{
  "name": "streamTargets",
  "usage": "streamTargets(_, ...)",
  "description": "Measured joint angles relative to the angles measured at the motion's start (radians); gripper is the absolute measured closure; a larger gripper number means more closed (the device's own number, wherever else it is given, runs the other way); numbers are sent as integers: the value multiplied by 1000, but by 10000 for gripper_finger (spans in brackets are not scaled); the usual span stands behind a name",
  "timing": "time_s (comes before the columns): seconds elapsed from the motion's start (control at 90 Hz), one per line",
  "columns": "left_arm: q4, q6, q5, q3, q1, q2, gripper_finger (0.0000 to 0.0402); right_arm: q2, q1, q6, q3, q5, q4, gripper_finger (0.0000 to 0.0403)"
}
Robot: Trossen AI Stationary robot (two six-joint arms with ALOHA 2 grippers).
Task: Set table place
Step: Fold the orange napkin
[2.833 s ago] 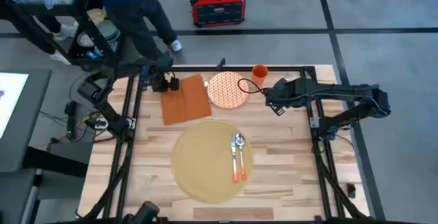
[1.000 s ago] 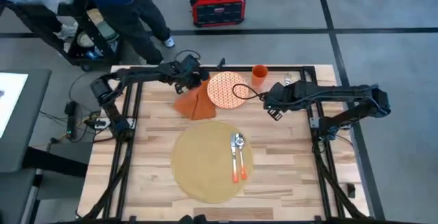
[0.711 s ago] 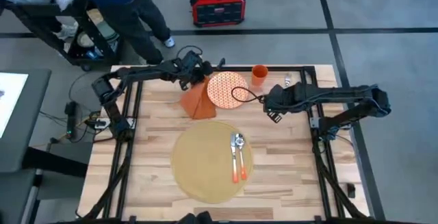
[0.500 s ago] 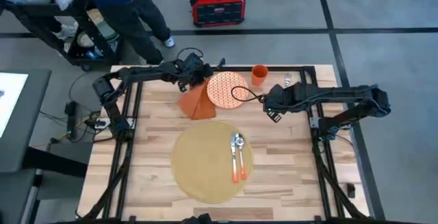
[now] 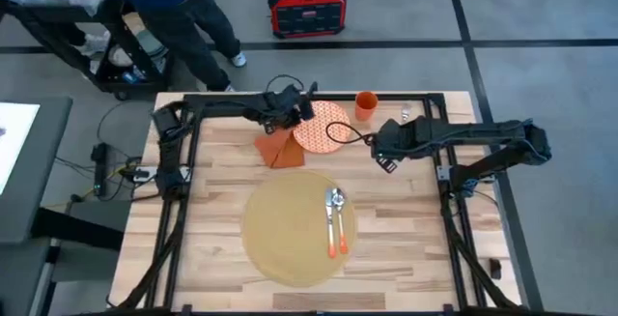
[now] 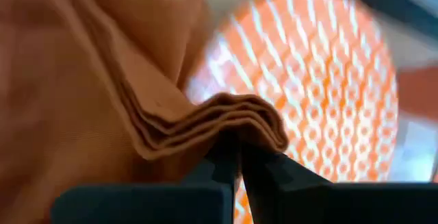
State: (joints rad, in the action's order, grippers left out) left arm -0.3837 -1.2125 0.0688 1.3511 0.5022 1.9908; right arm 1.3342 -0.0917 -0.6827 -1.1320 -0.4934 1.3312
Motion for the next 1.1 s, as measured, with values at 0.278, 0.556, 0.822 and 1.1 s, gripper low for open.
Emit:
streamTargets(0.278,-298,118,72,236,7,71,402,0,2,-12,0,21,-3,310)
streamTargets(0.556,-443,207,200,296,37,56,401,0,7,-24,0,21,-4,310)
streamTargets(0.822,-534,274,248,296,8,102,401,0,7,-24,0,22,-1,310)
streamTargets(1.1,-549,313,304,294,2,114,401,0,13,-24,0,27,-4,310)
